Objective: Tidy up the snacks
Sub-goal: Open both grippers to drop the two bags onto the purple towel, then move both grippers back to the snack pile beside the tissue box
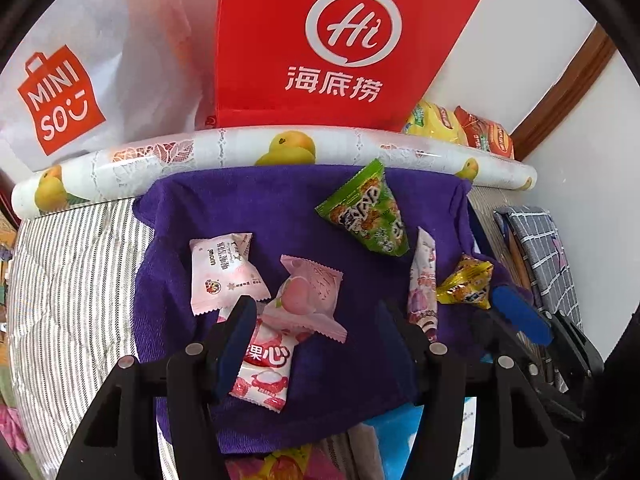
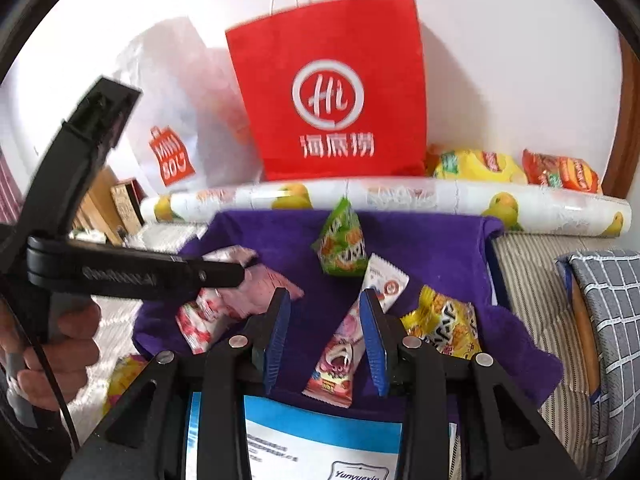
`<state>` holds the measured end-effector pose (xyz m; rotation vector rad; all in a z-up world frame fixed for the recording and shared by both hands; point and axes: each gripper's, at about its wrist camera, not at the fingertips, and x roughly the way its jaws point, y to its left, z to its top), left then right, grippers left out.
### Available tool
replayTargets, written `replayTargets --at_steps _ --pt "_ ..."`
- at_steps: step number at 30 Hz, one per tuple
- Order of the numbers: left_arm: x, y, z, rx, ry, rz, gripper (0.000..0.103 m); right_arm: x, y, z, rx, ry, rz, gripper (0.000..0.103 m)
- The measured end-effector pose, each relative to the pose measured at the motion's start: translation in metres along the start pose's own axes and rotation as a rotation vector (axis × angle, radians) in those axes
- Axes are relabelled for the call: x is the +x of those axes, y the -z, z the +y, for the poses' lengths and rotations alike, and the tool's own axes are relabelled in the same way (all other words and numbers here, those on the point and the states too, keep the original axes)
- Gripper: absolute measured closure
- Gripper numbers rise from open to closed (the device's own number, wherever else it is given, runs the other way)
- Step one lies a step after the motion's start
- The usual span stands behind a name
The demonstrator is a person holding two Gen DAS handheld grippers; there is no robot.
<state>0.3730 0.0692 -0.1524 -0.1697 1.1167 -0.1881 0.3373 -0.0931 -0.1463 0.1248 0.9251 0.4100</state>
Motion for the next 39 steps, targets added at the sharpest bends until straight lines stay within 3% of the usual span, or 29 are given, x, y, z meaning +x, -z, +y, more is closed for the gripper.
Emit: replayTargets --at_steps 10,17,20,23,32,39 --pt "-0.036 -0.001 -0.014 0.009 0.012 -0.038 0.043 -0.045 0.019 0.004 0.12 0.045 -0.042 0.063" --pt "-0.082 0.007 -0.024 0.037 0.021 -0.114 0.043 -0.07 0.048 0.027 0.102 0.017 0.038 0.063" --pt "-0.095 0.019 -0.018 0.018 0.017 -0.141 0.043 -0.08 0.063 0.042 0.08 -0.004 0.062 0.059" --pt "-0.099 0.037 -0.007 0.008 0.002 -0.129 0.043 -0.087 0.077 0.055 0.052 -0.013 0.058 0.048" --pt "-0.107 0.088 0.04 -0.067 -0.035 -0.118 0.043 -0.089 0.111 0.083 0.078 -0.081 0.098 0.047" --pt "-0.103 0.121 0.058 -0.086 -0.049 -0.095 0.043 -0.068 0.132 0.1 0.094 -0.071 0.136 0.045"
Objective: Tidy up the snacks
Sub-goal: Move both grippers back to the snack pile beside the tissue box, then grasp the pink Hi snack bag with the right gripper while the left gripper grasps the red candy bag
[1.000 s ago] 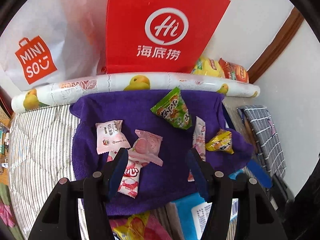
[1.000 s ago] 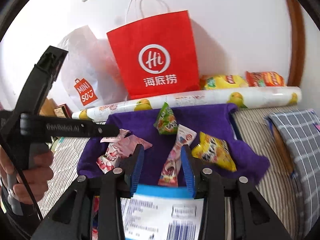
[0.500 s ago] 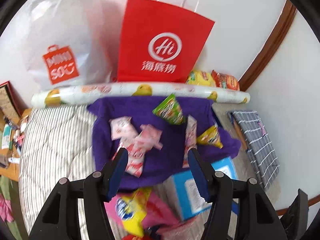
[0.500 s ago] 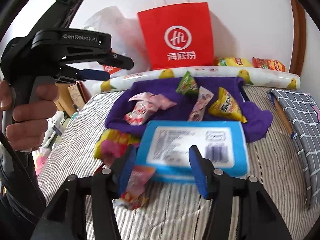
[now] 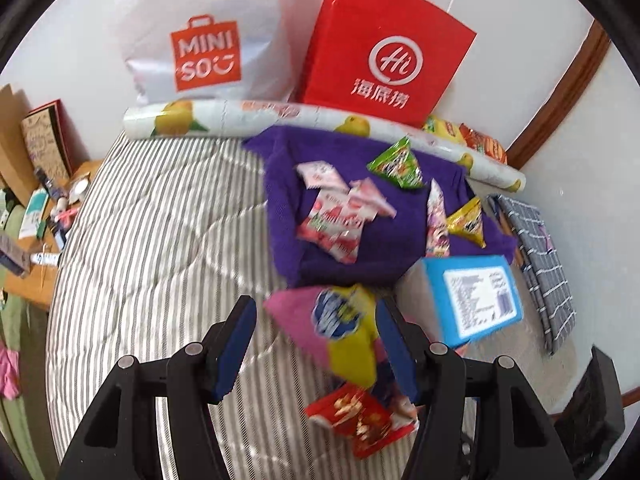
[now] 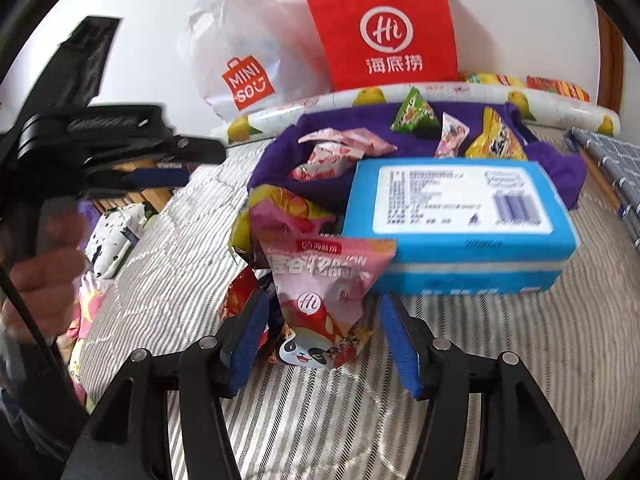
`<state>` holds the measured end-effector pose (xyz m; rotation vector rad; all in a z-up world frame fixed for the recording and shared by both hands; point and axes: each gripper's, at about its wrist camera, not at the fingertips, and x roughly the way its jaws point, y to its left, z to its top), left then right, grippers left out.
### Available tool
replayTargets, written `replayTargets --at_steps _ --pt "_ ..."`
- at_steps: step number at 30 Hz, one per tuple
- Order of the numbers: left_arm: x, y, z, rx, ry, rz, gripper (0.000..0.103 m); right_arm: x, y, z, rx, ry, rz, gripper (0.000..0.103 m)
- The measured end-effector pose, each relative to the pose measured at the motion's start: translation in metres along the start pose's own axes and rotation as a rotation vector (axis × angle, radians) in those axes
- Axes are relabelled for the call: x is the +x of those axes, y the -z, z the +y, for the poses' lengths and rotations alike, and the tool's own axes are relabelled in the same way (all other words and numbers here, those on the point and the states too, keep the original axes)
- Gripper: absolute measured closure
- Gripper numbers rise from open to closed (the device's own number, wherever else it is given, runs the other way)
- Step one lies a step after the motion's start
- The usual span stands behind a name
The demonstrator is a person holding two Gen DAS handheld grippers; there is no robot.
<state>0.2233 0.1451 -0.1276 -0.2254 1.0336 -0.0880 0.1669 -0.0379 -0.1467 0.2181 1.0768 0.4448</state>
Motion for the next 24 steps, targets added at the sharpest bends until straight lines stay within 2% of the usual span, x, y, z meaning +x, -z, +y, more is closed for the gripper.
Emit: replayTargets --at_steps 5,6,7,8,11,17,24 --pt "0.001 0.018 0.01 -0.009 -0.005 0.015 0.043 0.022 0.0 0.003 0.04 0.0 0.02 0.045" --pt "0.001 0.022 0.011 -0.008 -0.004 0.015 0.043 0.026 -0.001 0.004 0.044 0.012 0.02 0.049" --pt "0.001 0.026 0.012 -0.005 -0.006 0.014 0.043 0.027 -0.001 0.004 0.05 0.022 0.016 0.058" --pt "0.001 0.029 0.012 -0.002 -0.008 0.015 0.043 0.026 -0.001 0.003 0.053 0.023 0.013 0.06" --pt "0.003 0.04 0.011 0.013 -0.002 0.02 0.043 0.012 0.001 0.002 0.043 -0.001 -0.014 0.062" --pt "0.018 0.059 0.001 0.029 0.038 0.047 0.043 -0.035 0.004 -0.013 0.018 0.049 -0.086 0.062" --pt "0.035 0.073 -0.022 0.077 0.076 0.082 0.043 -0.065 0.011 -0.064 0.018 0.176 -0.103 0.062"
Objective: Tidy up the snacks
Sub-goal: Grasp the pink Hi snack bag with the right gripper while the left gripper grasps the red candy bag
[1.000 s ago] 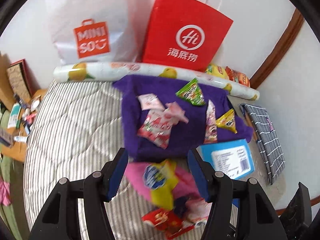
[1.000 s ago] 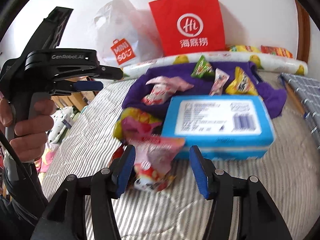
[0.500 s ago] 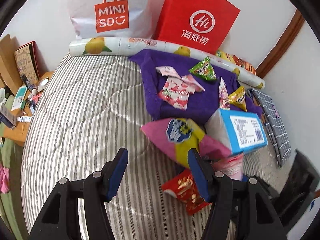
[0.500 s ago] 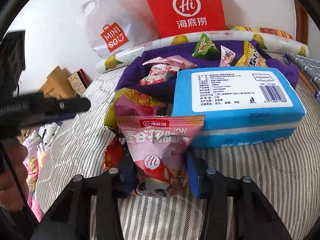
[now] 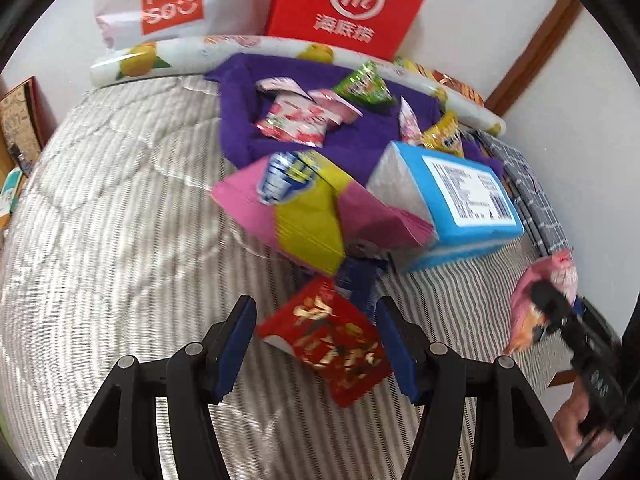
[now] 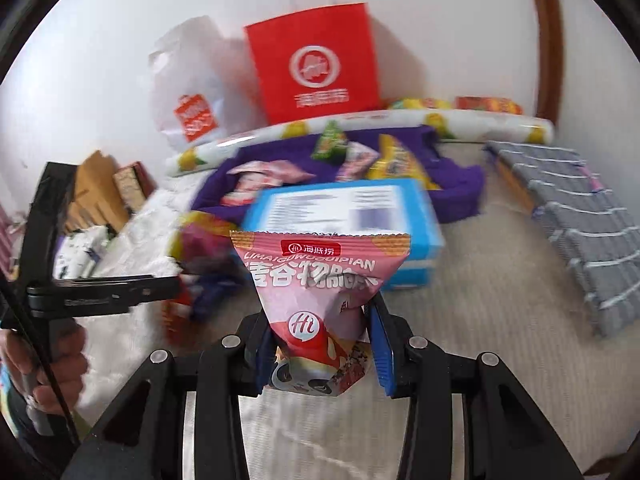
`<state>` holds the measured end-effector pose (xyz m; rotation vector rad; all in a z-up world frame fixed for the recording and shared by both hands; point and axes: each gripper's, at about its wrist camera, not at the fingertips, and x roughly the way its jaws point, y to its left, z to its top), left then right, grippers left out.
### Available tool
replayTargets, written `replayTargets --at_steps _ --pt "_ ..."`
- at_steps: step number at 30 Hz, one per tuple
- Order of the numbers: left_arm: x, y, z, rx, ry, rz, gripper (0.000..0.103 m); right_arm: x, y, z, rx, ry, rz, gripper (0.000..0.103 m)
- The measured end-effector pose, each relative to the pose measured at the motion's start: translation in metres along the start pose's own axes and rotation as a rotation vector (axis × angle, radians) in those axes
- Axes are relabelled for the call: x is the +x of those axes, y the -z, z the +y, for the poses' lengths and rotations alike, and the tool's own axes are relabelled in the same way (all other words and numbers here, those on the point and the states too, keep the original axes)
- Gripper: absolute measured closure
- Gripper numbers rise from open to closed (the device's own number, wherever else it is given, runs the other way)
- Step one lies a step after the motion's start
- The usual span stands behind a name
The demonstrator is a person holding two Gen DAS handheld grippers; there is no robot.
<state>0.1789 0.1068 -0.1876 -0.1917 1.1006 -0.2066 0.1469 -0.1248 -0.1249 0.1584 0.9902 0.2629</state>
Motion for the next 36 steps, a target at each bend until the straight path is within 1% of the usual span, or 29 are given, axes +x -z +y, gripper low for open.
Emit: replayTargets --at_steps 3,5,7,12,18,20,22,28,30,31,33,34,36 --pt "0.01 0.002 -0.006 0.008 -0.003 0.015 0.043 0.005 0.004 -0.026 0.015 0.029 0.014 0.062" --pt "0.014 0.004 -0.008 0.012 -0.017 0.006 0.04 0.011 0.006 -0.04 0.017 0.017 0.026 0.062" --pt "0.017 0.006 -0.012 0.034 -0.035 -0.004 0.038 0.018 0.007 -0.045 0.001 0.014 0.027 0.062" --pt "0.021 0.013 -0.023 0.109 -0.104 -0.042 0.035 0.032 0.012 -0.047 -0.026 -0.007 0.024 0.062" --pt "0.026 0.021 -0.032 0.189 -0.194 -0.109 0.034 0.046 0.011 -0.043 -0.08 0.009 0.009 0.062" --pt "0.026 0.022 -0.031 0.188 -0.198 -0.123 0.033 0.048 0.009 -0.043 -0.08 0.003 0.012 0.062" --pt "0.025 0.02 -0.028 0.172 -0.182 -0.127 0.033 0.049 0.009 -0.044 -0.077 -0.013 0.016 0.062" --pt "0.025 0.021 -0.028 0.165 -0.182 -0.13 0.035 0.051 0.01 -0.052 -0.035 -0.066 0.026 0.062" --pt "0.024 0.021 -0.028 0.162 -0.19 -0.134 0.039 0.051 0.009 -0.05 -0.046 -0.059 0.028 0.062" --pt "0.024 0.021 -0.027 0.157 -0.191 -0.137 0.043 0.052 0.009 -0.048 -0.057 -0.052 0.032 0.063" --pt "0.024 0.021 -0.025 0.144 -0.186 -0.143 0.047 0.051 0.009 -0.042 -0.086 -0.04 0.03 0.063" --pt "0.023 0.021 -0.023 0.138 -0.18 -0.146 0.051 0.051 0.009 -0.041 -0.092 -0.034 0.029 0.063" --pt "0.022 0.021 -0.022 0.13 -0.172 -0.149 0.051 0.05 0.01 -0.039 -0.104 -0.021 0.025 0.063"
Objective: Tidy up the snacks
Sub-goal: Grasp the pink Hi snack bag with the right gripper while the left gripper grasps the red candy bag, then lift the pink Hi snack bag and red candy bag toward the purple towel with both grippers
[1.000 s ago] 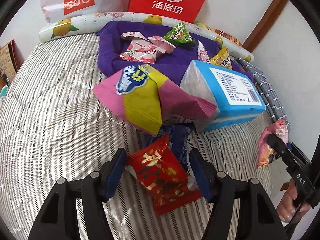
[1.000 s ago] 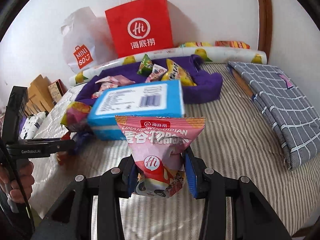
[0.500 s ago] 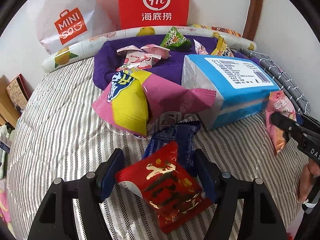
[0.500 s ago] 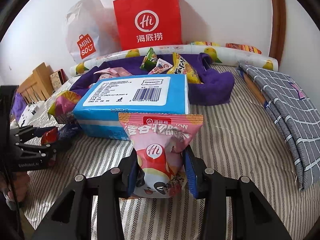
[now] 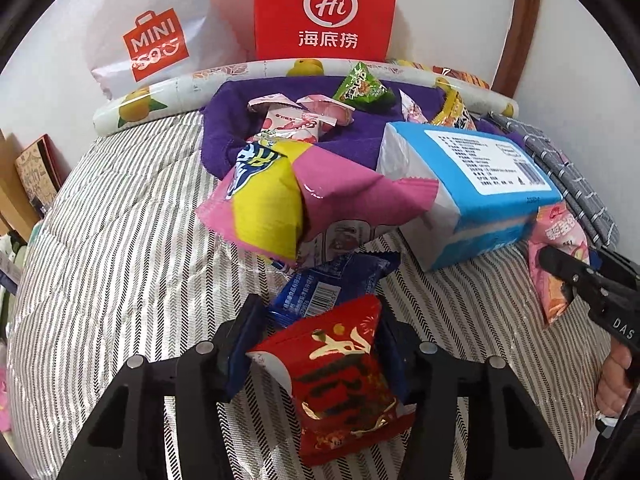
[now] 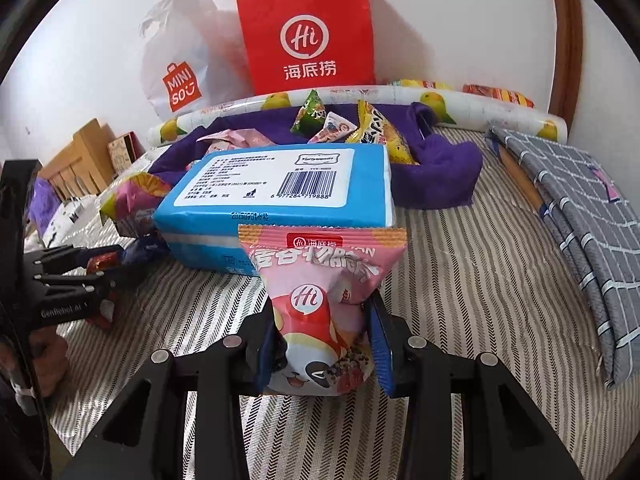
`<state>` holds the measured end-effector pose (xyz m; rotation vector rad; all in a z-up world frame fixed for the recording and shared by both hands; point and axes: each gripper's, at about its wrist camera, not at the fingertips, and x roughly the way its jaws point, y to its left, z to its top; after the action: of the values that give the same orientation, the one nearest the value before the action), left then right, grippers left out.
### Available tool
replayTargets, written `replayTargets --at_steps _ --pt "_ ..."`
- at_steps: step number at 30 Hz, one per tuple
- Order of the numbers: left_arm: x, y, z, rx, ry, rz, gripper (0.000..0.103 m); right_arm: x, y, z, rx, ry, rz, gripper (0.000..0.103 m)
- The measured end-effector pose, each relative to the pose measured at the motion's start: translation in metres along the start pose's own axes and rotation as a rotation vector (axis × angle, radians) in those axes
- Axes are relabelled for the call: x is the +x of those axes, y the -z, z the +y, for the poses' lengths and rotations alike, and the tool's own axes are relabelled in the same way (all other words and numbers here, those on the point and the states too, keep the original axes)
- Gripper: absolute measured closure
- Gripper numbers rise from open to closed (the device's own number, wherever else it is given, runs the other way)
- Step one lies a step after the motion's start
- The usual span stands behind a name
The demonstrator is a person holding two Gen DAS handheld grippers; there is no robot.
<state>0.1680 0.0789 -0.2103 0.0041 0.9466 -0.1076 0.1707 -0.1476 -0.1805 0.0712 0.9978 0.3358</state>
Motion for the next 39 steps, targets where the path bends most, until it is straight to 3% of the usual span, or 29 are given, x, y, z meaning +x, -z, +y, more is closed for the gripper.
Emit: replayTargets --at_steps 15,25,32,39 --pt "-0.01 0.004 0.027 -0.14 0.122 -0.063 0.054 -0.003 0.0 -0.003 0.023 0.018 -0.01 0.063" --pt "-0.015 0.007 0.033 -0.171 0.179 -0.094 0.054 -0.005 0.0 -0.005 0.039 0.025 -0.016 0.063" --pt "-0.013 0.012 0.037 -0.201 0.189 -0.036 0.054 -0.003 0.0 -0.007 0.046 0.014 -0.011 0.063" --pt "-0.021 0.017 0.029 -0.153 0.114 0.005 0.051 -0.003 0.0 -0.009 0.06 -0.005 -0.01 0.062"
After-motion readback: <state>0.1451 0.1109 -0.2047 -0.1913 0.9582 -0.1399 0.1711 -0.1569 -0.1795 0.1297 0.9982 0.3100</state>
